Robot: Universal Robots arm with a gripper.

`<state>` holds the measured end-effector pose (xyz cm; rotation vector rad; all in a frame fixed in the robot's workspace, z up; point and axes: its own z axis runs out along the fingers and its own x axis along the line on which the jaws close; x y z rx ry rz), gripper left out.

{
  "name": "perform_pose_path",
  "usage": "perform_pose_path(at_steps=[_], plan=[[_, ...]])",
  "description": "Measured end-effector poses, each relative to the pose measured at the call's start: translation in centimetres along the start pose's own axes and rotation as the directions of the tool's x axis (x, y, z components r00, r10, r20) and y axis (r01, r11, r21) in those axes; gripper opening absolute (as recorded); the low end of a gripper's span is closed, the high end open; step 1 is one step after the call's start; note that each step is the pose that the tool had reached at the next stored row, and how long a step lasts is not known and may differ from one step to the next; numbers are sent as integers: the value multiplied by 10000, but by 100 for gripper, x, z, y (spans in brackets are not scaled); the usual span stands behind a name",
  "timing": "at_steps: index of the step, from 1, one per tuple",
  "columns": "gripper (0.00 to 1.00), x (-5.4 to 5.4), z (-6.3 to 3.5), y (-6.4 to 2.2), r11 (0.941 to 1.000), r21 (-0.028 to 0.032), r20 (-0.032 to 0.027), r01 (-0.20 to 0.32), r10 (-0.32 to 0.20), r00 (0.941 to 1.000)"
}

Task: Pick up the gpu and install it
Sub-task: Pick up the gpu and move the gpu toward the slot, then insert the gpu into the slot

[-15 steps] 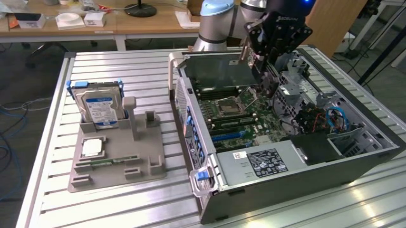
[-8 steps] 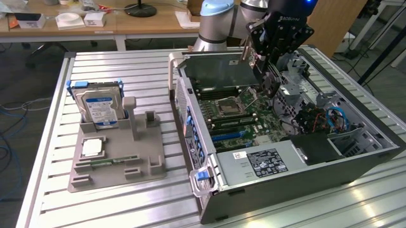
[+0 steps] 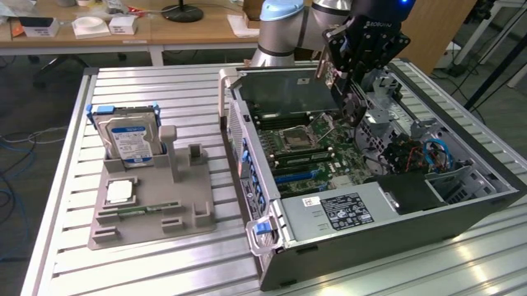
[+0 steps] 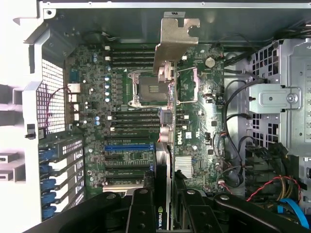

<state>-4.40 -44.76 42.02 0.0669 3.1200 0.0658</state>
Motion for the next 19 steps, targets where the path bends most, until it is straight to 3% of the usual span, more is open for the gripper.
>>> perform_pose_path(at_steps=[12, 19], plan=[[26, 0, 2, 0, 10000, 3, -2, 45, -45, 10000], [26, 0, 8, 0, 9994, -2, -14, 332, -332, 9994]])
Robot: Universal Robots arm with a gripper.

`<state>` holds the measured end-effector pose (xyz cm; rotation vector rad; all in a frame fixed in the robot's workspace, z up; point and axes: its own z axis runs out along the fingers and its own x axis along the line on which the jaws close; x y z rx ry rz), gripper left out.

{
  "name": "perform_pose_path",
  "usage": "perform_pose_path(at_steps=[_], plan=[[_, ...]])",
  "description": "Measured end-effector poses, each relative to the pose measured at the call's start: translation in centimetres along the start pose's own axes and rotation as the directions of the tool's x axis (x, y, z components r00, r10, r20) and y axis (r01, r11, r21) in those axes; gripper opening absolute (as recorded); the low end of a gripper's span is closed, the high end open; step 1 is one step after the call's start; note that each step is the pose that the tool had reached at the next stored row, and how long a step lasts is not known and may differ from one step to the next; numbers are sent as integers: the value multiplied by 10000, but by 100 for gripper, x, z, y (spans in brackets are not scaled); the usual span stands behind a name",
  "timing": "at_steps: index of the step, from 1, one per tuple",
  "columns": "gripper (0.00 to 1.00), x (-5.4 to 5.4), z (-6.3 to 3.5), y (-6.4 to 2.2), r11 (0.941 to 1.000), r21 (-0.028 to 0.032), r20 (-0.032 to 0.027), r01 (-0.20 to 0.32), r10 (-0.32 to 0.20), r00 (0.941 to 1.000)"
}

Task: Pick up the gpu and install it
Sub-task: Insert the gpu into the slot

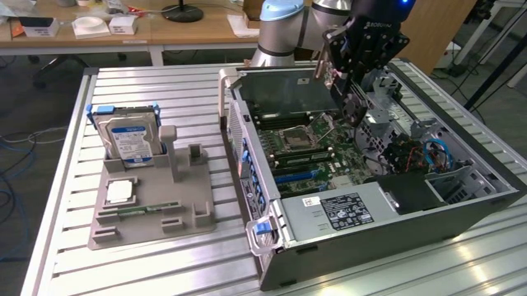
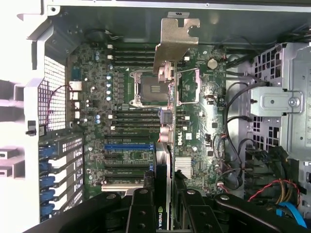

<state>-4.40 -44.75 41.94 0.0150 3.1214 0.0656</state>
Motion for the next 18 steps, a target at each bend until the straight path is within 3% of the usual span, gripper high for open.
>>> perform_pose_path(at_steps=[18], plan=[[26, 0, 18, -1, 9928, -26, -50, 1198, -1198, 9928]])
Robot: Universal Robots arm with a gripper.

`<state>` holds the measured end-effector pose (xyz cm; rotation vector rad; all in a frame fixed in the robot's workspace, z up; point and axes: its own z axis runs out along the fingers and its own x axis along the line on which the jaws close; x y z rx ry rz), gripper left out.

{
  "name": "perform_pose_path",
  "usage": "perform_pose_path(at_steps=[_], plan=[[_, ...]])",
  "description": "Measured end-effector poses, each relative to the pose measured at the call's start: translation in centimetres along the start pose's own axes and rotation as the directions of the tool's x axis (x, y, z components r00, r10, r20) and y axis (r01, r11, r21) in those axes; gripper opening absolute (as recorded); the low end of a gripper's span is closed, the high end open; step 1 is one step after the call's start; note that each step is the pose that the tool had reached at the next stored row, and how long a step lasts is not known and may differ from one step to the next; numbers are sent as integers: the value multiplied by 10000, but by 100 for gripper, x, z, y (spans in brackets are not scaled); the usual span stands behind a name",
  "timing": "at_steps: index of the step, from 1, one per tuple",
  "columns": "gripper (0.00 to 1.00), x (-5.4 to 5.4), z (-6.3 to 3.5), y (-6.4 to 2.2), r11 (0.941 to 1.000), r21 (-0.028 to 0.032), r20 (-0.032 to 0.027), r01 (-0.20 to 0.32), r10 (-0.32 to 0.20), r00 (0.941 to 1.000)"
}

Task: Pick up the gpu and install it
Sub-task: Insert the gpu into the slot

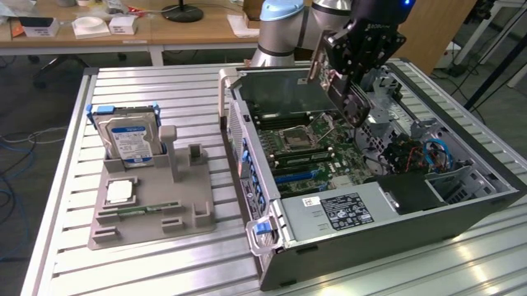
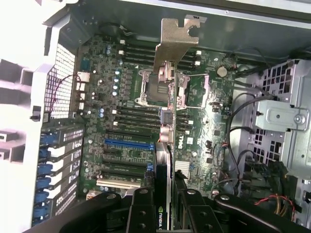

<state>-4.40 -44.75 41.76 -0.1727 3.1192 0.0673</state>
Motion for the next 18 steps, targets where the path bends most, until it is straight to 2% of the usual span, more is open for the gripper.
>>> perform_pose_path(at_steps=[10, 18], plan=[[26, 0, 12, -1, 9980, -13, -26, 630, -630, 9980], [26, 0, 21, -1, 9932, -26, -47, 1165, -1165, 9932]])
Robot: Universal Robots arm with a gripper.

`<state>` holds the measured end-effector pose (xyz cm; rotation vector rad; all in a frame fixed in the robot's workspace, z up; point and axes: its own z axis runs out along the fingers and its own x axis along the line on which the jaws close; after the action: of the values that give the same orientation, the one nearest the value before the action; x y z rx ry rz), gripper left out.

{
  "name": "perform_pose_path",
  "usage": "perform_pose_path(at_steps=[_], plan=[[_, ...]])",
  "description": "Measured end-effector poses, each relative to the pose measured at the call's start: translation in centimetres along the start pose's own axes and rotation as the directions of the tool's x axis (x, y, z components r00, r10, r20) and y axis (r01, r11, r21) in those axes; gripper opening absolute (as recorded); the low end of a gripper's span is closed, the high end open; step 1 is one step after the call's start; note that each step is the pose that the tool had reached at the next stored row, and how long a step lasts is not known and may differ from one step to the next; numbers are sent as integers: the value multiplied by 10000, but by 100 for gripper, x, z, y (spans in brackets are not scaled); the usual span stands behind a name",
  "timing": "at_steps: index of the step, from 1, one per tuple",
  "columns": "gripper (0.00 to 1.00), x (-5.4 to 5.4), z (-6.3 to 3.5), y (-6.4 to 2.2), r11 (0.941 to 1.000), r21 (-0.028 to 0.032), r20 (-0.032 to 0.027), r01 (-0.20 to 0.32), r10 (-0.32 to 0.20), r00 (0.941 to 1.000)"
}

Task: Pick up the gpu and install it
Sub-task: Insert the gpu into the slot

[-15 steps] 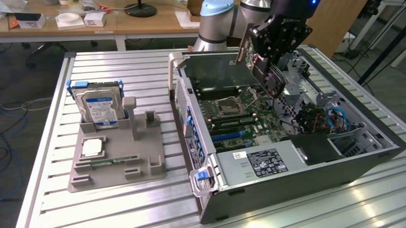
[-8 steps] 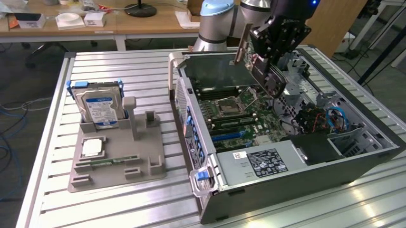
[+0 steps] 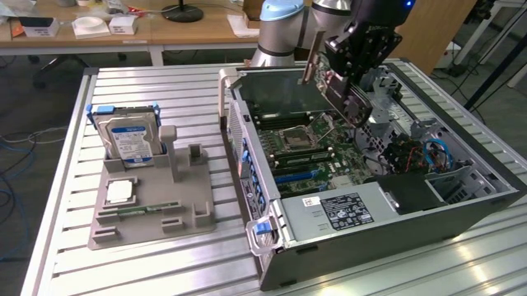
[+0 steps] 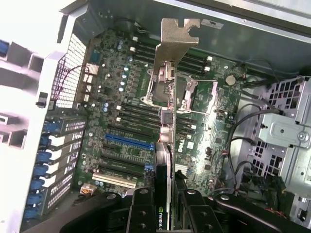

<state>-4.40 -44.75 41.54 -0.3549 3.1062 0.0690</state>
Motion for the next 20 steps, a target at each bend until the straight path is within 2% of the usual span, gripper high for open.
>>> perform_pose_path(at_steps=[10, 20], plan=[[26, 0, 11, -1, 9980, -13, -27, 637, -637, 9980], [26, 0, 24, -1, 9929, -26, -48, 1185, -1185, 9929]])
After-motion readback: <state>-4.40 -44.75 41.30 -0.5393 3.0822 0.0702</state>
